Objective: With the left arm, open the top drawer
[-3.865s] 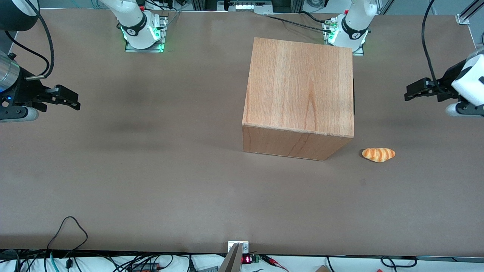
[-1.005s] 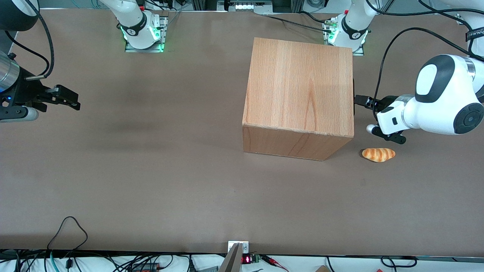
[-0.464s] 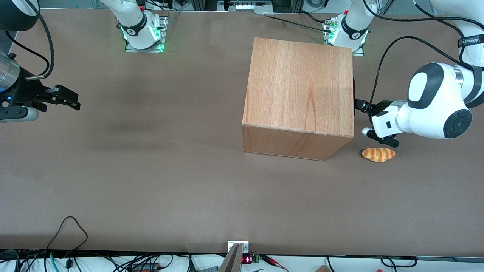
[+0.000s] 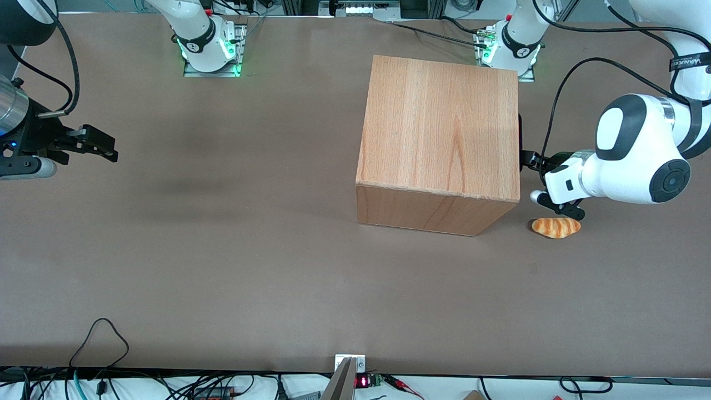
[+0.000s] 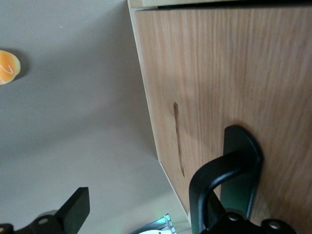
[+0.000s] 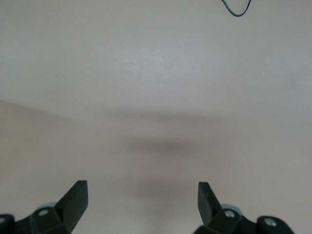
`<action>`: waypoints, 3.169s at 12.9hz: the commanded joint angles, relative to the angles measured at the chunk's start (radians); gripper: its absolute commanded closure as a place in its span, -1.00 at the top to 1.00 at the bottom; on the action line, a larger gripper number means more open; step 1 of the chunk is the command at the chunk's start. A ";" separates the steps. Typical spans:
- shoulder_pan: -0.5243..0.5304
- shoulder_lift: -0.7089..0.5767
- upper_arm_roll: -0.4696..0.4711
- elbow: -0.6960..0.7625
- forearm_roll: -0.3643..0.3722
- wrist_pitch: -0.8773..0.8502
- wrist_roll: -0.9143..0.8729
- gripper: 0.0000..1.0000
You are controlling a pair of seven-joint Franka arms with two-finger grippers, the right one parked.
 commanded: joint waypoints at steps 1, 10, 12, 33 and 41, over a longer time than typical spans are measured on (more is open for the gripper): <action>0.019 -0.002 0.005 -0.015 0.000 0.046 0.032 1.00; 0.057 -0.005 0.011 0.001 0.141 0.053 0.030 1.00; 0.077 -0.004 0.012 0.002 0.168 0.056 0.032 1.00; 0.290 0.001 0.018 0.062 0.262 0.114 0.029 1.00; 0.360 0.019 0.018 0.065 0.253 0.137 0.092 1.00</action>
